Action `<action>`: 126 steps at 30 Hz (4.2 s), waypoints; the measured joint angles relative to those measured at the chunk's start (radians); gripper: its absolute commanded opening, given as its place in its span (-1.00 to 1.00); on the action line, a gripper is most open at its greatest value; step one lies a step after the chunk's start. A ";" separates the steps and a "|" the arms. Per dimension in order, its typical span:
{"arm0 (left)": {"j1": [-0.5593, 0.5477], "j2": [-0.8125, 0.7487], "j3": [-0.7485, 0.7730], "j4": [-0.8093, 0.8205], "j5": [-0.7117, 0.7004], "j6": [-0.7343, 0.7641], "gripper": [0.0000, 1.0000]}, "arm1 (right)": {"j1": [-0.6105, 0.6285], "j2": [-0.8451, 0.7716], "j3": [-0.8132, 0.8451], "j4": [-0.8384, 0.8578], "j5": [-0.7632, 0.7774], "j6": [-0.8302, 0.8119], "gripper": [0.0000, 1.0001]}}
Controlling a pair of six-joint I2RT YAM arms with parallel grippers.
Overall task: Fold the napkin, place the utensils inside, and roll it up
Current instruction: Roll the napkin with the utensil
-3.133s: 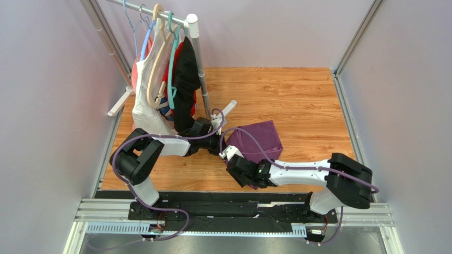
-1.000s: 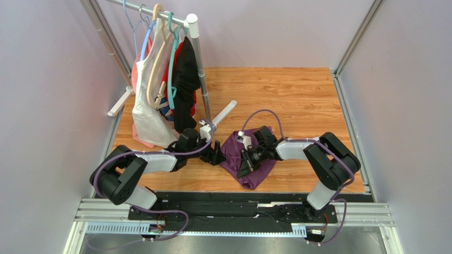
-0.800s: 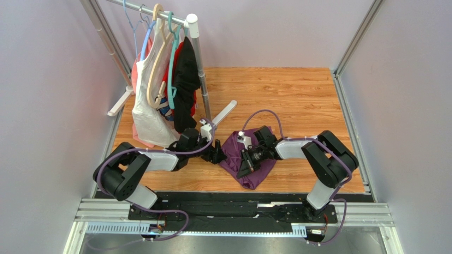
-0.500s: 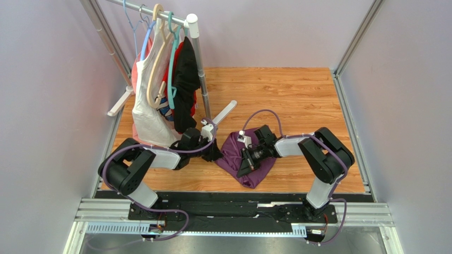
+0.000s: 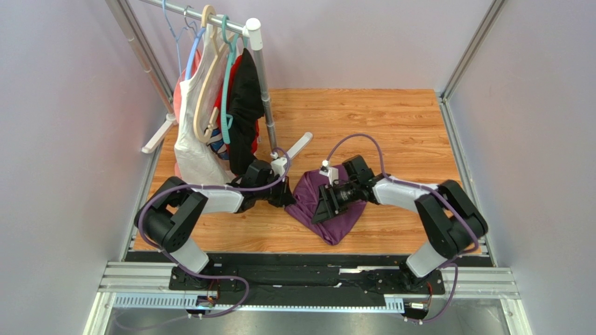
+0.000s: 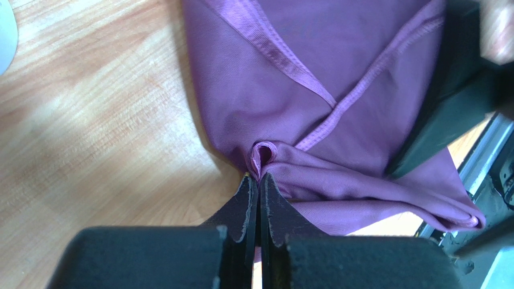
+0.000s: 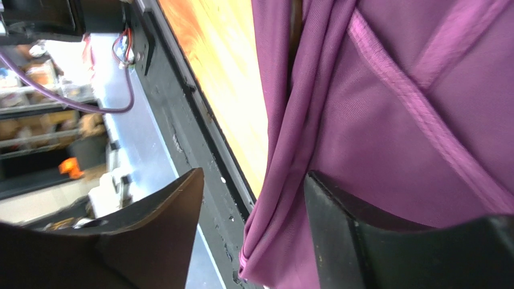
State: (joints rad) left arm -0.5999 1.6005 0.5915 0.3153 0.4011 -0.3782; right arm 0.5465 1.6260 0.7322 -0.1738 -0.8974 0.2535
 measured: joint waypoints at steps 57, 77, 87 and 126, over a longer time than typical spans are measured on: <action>0.039 0.098 0.149 -0.175 0.116 0.082 -1.00 | 0.490 -0.416 -0.188 -0.236 0.983 0.333 -0.88; 0.039 0.098 0.149 -0.178 0.122 0.089 -1.00 | 0.504 -0.477 -0.187 -0.428 1.063 0.470 -0.15; 0.039 0.098 0.149 -0.178 0.123 0.090 -1.00 | 0.507 -0.436 -0.185 -0.412 1.074 0.483 -0.16; 0.039 0.103 0.164 -0.208 0.132 0.097 -1.00 | 0.829 -0.051 0.167 -0.281 1.492 0.030 0.18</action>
State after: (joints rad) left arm -0.5606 1.7035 0.7555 0.1074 0.5327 -0.2810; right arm 1.3758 1.5745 0.8993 -0.4545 0.5949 0.2836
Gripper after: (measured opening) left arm 0.015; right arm 0.596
